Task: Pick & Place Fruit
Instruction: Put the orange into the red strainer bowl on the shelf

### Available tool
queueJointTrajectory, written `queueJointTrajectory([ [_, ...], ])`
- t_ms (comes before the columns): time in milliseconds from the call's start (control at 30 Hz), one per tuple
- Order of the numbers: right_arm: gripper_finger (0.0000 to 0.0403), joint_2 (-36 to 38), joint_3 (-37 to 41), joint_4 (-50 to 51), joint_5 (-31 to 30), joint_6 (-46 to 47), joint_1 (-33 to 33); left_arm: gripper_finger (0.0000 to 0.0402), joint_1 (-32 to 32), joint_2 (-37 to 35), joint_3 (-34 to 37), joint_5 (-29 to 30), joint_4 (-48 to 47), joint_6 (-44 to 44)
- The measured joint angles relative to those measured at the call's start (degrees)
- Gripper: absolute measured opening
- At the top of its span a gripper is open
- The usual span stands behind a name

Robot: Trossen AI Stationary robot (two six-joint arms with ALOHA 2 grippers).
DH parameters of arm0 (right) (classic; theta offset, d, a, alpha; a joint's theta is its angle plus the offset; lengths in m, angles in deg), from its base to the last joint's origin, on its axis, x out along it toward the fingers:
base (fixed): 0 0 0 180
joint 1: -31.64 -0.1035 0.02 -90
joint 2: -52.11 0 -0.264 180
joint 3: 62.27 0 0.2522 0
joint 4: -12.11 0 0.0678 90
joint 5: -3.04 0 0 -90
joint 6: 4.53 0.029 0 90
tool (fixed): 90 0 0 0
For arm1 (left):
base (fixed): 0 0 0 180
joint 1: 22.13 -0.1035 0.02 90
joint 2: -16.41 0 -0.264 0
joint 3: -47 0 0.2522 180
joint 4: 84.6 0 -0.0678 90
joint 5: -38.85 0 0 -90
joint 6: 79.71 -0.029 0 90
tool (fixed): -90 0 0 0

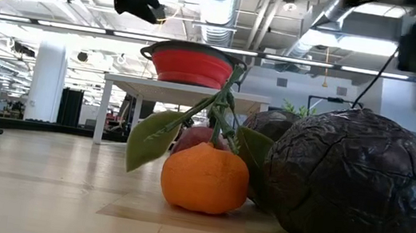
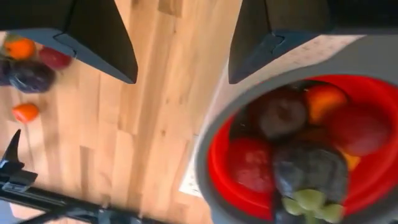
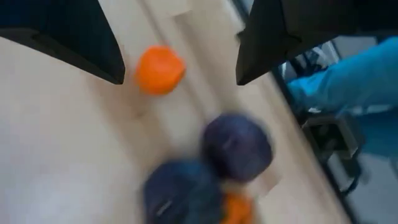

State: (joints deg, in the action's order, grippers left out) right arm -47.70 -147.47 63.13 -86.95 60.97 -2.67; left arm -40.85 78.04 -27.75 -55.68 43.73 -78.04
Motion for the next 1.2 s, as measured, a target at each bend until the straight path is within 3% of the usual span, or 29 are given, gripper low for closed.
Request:
queueJointTrajectory([
  [300,0.0301,-2.3,4.03,-3.27,-5.02,0.17,-5.33,0.0229,5.71,-0.47,3.62,-0.05,-0.04,1.87],
  [767,0.0294,-10.03,3.77,-4.45,-2.33,-0.95,-3.91,0.0222,13.3,-5.13,10.56,-0.32,1.47,10.61],
  [933,0.0248,-9.83,3.85,-3.7,-1.19,-0.66,-2.35,0.0222,13.55,-6.93,11.71,-0.26,2.03,12.14],
  [1200,0.0128,-6.3,4.01,-4.73,-1.49,-0.16,5.55,0.0222,13.55,-8.59,13.24,-0.19,2.79,12.55],
])
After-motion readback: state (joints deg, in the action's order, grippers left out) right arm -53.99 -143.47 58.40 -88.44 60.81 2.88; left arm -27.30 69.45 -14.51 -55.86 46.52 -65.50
